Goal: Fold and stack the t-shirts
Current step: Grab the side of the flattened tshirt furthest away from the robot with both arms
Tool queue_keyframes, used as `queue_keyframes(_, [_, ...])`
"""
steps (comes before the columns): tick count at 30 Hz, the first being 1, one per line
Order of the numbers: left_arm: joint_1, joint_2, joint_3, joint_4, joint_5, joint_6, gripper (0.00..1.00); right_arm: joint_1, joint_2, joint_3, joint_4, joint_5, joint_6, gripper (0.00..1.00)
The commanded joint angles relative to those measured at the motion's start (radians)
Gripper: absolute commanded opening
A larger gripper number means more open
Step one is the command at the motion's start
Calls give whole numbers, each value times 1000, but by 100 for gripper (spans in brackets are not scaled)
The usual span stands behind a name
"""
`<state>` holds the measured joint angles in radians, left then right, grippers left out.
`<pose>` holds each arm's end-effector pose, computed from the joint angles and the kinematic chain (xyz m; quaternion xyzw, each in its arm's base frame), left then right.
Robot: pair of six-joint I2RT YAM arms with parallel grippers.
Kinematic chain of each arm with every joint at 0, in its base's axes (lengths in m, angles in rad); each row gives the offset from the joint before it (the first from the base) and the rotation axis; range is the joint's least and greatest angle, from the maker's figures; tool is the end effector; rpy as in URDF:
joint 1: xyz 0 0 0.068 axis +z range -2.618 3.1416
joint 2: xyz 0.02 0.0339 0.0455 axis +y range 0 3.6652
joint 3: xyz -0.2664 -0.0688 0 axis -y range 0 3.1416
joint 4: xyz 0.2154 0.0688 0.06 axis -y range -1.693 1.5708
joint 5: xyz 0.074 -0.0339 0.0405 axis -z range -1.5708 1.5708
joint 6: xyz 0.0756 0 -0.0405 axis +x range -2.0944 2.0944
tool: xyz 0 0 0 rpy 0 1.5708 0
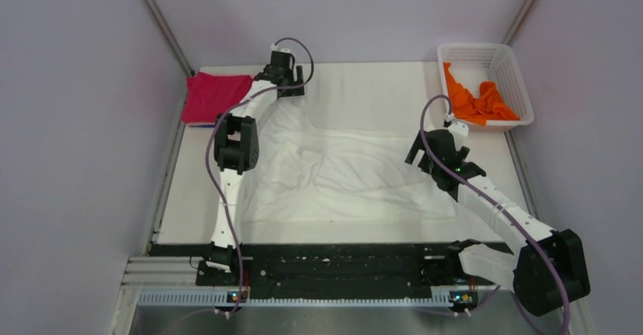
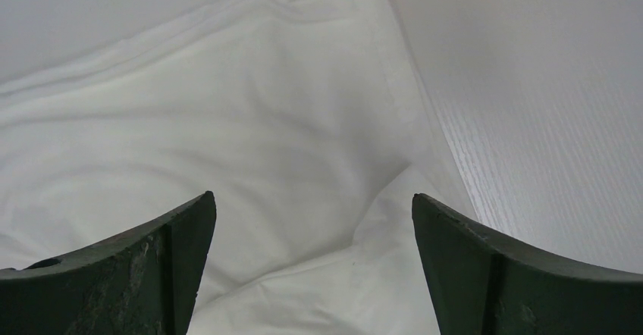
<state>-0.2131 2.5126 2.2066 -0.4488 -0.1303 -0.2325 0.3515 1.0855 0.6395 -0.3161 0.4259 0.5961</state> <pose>0.5566 -0.1104 0.1605 -0.0347 0.9157 -0.0292 0.3993 0.2166 0.0462 0.2117 0.1921 0.8817 0.0026 0.4308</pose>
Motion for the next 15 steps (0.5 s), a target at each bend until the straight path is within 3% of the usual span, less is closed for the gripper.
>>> queue_keyframes(1, [3, 26, 68, -3, 12, 20, 86, 6, 26, 93, -17, 36, -9, 99])
queue_keyframes(4, [1, 31, 76, -8, 22, 21, 81, 6, 49, 124, -16, 74, -12, 99])
queue_keyframes(7, [1, 32, 76, -20, 49, 28, 58, -1, 94, 177, 2, 82, -30, 99])
queue_keyframes(8, [1, 30, 70, -26, 46, 35, 36, -6, 117, 203, 3, 79, -40, 99])
queue_keyframes(9, [1, 23, 61, -28, 37, 38, 3, -11, 146, 238, -7, 78, -49, 99])
queue_keyframes(15, [1, -109, -101, 61, 30, 79, 0, -81, 325, 409, -35, 38, -86, 96])
